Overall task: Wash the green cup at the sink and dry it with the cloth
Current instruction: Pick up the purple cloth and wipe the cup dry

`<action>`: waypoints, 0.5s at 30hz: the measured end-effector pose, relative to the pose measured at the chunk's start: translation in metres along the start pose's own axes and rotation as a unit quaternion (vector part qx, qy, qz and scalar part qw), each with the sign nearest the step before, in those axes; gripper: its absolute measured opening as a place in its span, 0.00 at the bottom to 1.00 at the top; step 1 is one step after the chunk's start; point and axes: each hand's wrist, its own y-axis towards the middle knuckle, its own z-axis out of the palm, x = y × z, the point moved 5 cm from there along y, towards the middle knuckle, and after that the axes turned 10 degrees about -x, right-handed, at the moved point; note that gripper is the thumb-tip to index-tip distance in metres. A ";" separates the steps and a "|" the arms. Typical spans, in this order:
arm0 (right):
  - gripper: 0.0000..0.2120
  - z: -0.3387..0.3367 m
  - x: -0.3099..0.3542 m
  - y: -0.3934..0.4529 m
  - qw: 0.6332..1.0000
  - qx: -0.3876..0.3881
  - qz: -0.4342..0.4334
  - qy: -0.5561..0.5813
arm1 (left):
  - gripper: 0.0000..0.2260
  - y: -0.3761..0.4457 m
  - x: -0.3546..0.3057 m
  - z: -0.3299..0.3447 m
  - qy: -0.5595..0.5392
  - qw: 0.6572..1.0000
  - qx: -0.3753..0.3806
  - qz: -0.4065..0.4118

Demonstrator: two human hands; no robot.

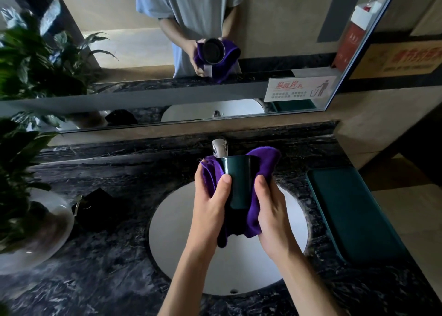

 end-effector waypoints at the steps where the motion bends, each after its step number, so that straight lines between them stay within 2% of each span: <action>1: 0.14 -0.004 -0.004 0.000 0.999 -0.040 -0.004 -0.011 | 0.34 -0.001 -0.001 -0.001 0.006 1.000 -0.006 0.011; 3: 0.13 -0.007 -0.003 -0.002 0.997 -0.074 -0.019 -0.028 | 0.39 -0.001 -0.003 -0.004 0.024 0.999 -0.011 0.031; 5: 0.12 -0.007 0.004 -0.005 0.996 -0.072 -0.040 -0.037 | 0.40 -0.004 -0.003 -0.005 0.026 0.999 -0.017 0.033; 7: 0.12 -0.001 0.012 -0.008 0.997 -0.038 -0.051 -0.049 | 0.35 -0.006 0.000 -0.005 0.005 1.000 0.003 0.020; 9: 0.19 0.006 0.016 -0.012 0.994 0.002 -0.075 -0.075 | 0.25 -0.009 0.002 -0.001 -0.005 0.999 0.037 0.008; 10: 0.23 0.010 0.016 -0.013 0.992 0.017 -0.082 -0.093 | 0.23 -0.010 0.002 -0.001 -0.009 0.999 0.040 0.008; 12: 0.23 0.017 0.018 -0.017 0.986 0.038 -0.101 -0.127 | 0.22 -0.008 -0.003 -0.001 -0.009 0.999 0.030 0.015; 15: 0.24 0.023 0.020 -0.022 0.964 0.069 -0.190 -0.172 | 0.22 -0.004 -0.010 0.000 -0.026 0.999 0.033 0.026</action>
